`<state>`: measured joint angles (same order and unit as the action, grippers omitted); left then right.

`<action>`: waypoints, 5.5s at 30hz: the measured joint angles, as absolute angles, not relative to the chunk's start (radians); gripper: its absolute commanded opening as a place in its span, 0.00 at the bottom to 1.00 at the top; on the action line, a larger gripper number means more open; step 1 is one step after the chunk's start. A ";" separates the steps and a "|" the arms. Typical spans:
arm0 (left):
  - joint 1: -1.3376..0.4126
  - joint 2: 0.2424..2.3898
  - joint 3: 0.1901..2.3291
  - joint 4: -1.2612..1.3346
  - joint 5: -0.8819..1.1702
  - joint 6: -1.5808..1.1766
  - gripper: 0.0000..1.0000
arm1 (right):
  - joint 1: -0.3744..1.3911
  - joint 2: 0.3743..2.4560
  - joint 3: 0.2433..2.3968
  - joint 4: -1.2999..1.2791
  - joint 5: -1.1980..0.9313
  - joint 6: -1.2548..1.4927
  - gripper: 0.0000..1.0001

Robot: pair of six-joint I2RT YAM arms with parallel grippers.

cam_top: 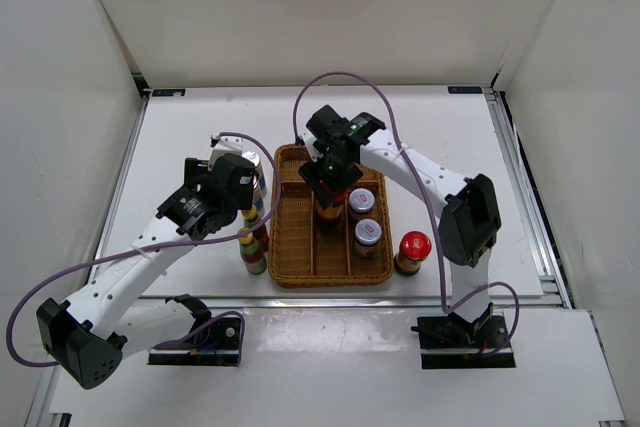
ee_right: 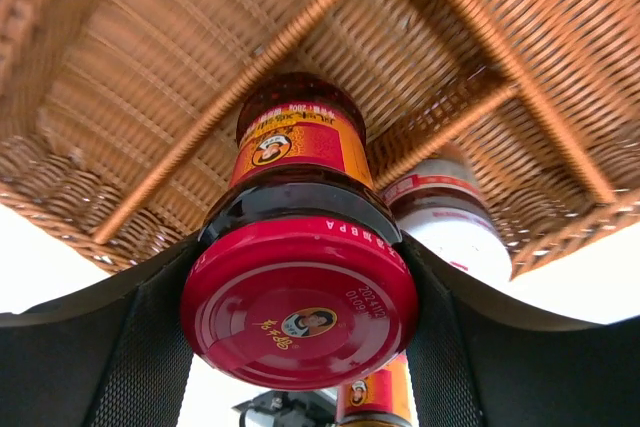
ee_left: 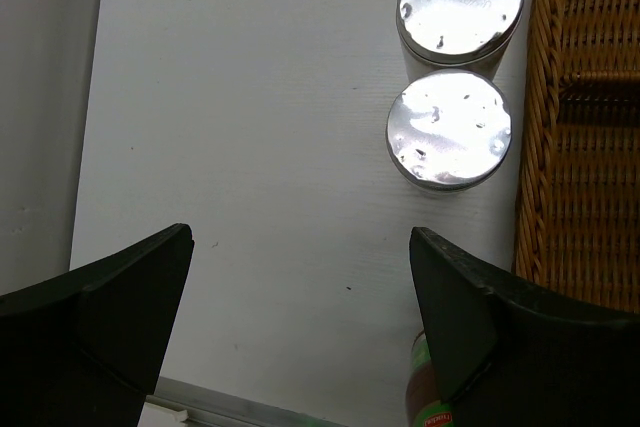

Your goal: Organize the condiment bottles

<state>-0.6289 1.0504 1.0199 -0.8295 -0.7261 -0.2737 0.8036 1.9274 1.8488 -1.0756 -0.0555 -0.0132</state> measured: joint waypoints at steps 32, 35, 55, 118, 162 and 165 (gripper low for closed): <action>-0.630 1.050 1.017 -0.829 -0.727 -0.274 1.00 | 0.623 1.492 1.691 -1.120 0.242 0.336 1.00; -0.630 1.050 1.008 -0.829 -0.727 -0.274 1.00 | 0.622 1.357 1.473 -1.155 0.205 0.429 1.00; -0.638 1.053 1.003 -0.830 -0.720 -0.279 1.00 | 0.614 1.195 0.965 -1.133 0.143 0.686 0.92; -0.675 1.058 1.051 -0.821 -0.788 -0.243 1.00 | 0.950 1.763 1.690 -1.151 -0.103 -0.012 0.00; -0.684 0.895 1.014 -0.833 -0.535 -0.269 1.00 | 1.013 1.486 1.564 -1.003 0.151 -0.001 0.99; -0.684 0.906 0.997 -0.826 -0.490 -0.285 1.00 | 1.013 1.490 1.563 -1.009 0.158 0.002 0.99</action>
